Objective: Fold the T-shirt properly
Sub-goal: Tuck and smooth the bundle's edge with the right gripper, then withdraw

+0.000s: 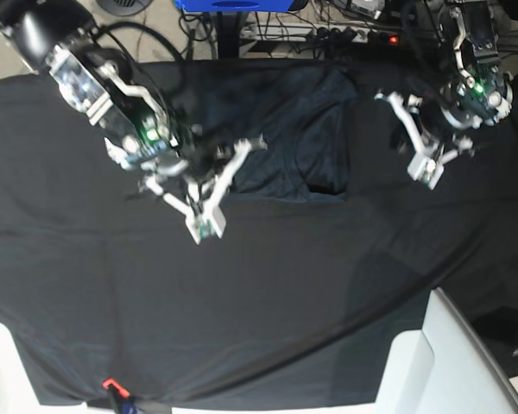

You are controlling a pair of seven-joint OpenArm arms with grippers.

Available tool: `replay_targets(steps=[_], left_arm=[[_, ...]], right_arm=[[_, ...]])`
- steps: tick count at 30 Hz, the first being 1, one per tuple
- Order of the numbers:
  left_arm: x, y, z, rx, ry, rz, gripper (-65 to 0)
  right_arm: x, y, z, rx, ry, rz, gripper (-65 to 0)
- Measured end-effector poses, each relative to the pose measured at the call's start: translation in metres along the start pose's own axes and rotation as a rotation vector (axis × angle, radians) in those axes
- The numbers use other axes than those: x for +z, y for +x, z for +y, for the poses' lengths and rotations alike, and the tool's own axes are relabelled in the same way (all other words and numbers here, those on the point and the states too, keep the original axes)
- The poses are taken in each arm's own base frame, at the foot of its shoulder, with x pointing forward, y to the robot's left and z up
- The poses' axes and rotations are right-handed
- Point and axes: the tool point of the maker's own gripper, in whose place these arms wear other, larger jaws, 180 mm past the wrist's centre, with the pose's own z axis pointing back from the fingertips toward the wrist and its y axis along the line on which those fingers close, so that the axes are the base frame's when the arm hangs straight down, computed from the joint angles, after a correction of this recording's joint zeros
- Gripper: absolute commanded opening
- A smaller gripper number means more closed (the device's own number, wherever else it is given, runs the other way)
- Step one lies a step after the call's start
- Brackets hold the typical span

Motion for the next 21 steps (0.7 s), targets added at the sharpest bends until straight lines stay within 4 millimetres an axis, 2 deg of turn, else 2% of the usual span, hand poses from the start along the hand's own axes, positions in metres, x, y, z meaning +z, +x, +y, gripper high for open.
replay_targets(steps=[2, 4, 6, 7, 10, 11, 13, 16, 19, 21], left_arm=[[0.004, 0.018, -0.005, 0.036, -0.048, -0.049, -65.0], [0.01, 0.034, 0.002, 0.072, -0.063, -0.102, -65.0], [0.019, 0.043, 0.021, 0.09, -0.029, -0.142, -65.0], [0.023, 0.042, 0.031, 0.094, 0.004, -0.138, -65.0], [0.035, 0.021, 0.062, 0.1, 0.124, -0.072, -65.0], [0.039, 0.013, 0.072, 0.098, 0.168, -0.044, -65.0], [0.045, -0.007, 0.092, 0.112, 0.243, 0.019, -65.0], [0.051, -0.044, 0.114, 0.135, 0.309, 0.136, -65.0], [0.06, -0.068, 0.132, 0.154, 0.347, 0.117, -65.0], [0.067, -0.088, 0.138, 0.16, 0.351, 0.125, -65.0]], right_arm=[[0.001, -0.008, -0.004, 0.018, -0.005, 0.017, -65.0], [0.008, -0.011, -0.01, 0.029, -0.018, 0.021, -65.0], [0.013, -0.018, 0.002, 0.064, 0.004, 0.024, -65.0], [0.014, -0.027, 0.017, 0.079, 0.043, 0.052, -65.0], [0.01, -0.059, 0.06, 0.123, 0.146, 0.151, -65.0], [0.007, -0.066, 0.067, 0.139, 0.16, 0.174, -65.0], [0.003, -0.077, 0.072, 0.173, 0.166, 0.206, -65.0], [-0.004, -0.082, 0.08, 0.222, 0.164, 0.224, -65.0], [-0.014, -0.086, 0.103, 0.213, 0.198, 0.244, -65.0], [-0.023, -0.088, 0.108, 0.229, 0.197, 0.26, -65.0]])
